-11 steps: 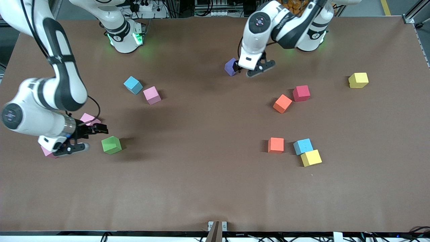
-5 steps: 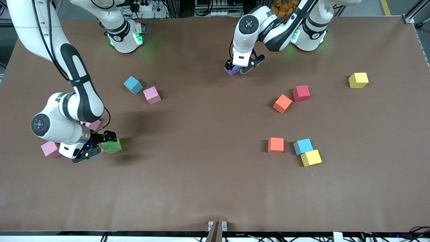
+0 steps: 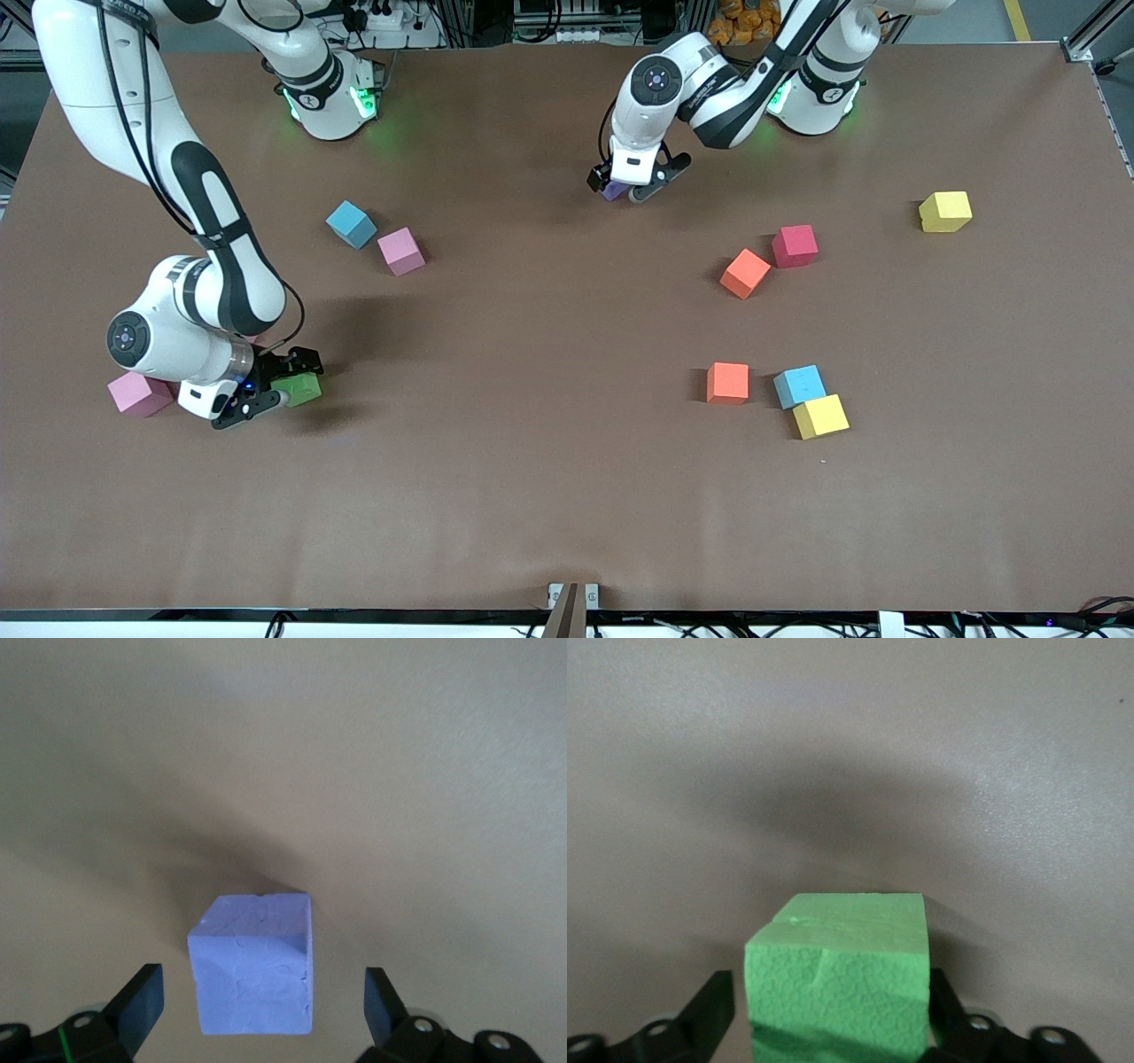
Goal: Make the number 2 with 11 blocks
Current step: 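Lift the green cube with the right gripper while the left gripper lifts the purple cube, then carry both cubes to mid-table and set the purple cube down with the left gripper, then grasp the orange cube with the left gripper while the right gripper lowers the green cube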
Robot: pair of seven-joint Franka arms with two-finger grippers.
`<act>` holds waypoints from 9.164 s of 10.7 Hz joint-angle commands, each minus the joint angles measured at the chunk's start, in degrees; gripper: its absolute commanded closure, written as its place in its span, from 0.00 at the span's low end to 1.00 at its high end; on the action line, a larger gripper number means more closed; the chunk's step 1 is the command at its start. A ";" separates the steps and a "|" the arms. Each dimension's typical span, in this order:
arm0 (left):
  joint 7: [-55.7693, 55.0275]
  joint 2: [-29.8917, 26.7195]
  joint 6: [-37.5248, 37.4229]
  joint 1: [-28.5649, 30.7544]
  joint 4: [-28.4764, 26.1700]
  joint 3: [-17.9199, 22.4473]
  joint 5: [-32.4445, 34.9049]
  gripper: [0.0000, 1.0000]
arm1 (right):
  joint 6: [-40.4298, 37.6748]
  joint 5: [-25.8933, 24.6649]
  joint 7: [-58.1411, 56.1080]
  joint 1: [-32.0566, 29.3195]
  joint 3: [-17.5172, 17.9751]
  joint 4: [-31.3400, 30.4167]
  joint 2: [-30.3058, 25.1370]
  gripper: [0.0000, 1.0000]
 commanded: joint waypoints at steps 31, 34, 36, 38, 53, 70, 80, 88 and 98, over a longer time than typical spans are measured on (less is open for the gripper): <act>37.15 13.48 -14.56 -16.33 19.82 14.67 3.14 1.00 | -1.89 -8.04 -12.73 34.99 -2.72 -11.73 -16.58 0.83; 36.81 15.49 -14.39 -16.68 19.91 14.85 3.49 1.00 | 6.28 -8.50 -24.27 35.27 -3.35 -18.58 -20.70 0.89; 34.96 16.20 -13.95 -18.00 20.00 15.55 3.49 1.00 | 5.77 -8.50 -24.04 36.15 -3.35 -18.95 -22.37 0.89; 34.87 16.64 -13.51 -18.00 20.26 15.64 3.41 1.00 | 4.98 -8.50 -23.59 36.15 -3.35 -18.95 -22.65 0.89; 31.89 20.07 -9.02 -19.06 22.11 15.91 3.40 0.00 | 5.85 -8.33 -22.01 36.15 -3.27 -19.21 -21.86 0.88; 42.12 2.76 -17.81 -0.54 16.04 15.82 3.76 0.00 | 2.60 -8.24 -7.34 50.72 -3.18 -21.23 -20.81 0.88; 77.12 2.67 -19.22 11.09 14.20 16.08 12.63 0.00 | 8.05 -8.33 7.86 65.67 -3.35 -21.14 -13.95 0.88; 85.40 -0.66 -16.32 12.32 8.06 20.21 19.66 0.00 | 12.08 -8.41 10.60 68.84 -3.27 -21.14 -12.19 0.88; 85.67 1.08 -4.72 12.49 1.45 20.21 23.18 0.00 | 12.36 -8.68 12.88 71.48 -3.18 -21.23 -11.84 0.88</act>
